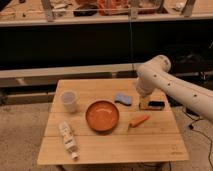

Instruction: Wipe the white sponge on the table

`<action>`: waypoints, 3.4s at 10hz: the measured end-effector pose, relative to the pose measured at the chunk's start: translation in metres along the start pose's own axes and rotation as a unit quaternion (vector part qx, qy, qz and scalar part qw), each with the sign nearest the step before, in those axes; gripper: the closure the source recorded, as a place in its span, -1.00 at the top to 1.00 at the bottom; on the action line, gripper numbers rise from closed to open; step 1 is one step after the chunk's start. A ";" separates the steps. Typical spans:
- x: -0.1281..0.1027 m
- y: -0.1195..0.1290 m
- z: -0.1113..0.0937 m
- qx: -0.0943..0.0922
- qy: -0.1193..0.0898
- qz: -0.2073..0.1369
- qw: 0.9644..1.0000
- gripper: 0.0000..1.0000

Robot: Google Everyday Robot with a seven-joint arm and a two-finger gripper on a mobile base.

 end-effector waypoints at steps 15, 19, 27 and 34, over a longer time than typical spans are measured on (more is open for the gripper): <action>-0.021 -0.024 0.062 -0.023 -0.023 -0.055 0.998 0.60; -0.027 -0.026 0.070 -0.030 -0.026 -0.081 0.996 0.60; -0.037 -0.030 0.086 -0.046 -0.034 -0.121 0.991 0.60; -0.040 -0.033 0.096 -0.053 -0.050 -0.099 0.992 0.60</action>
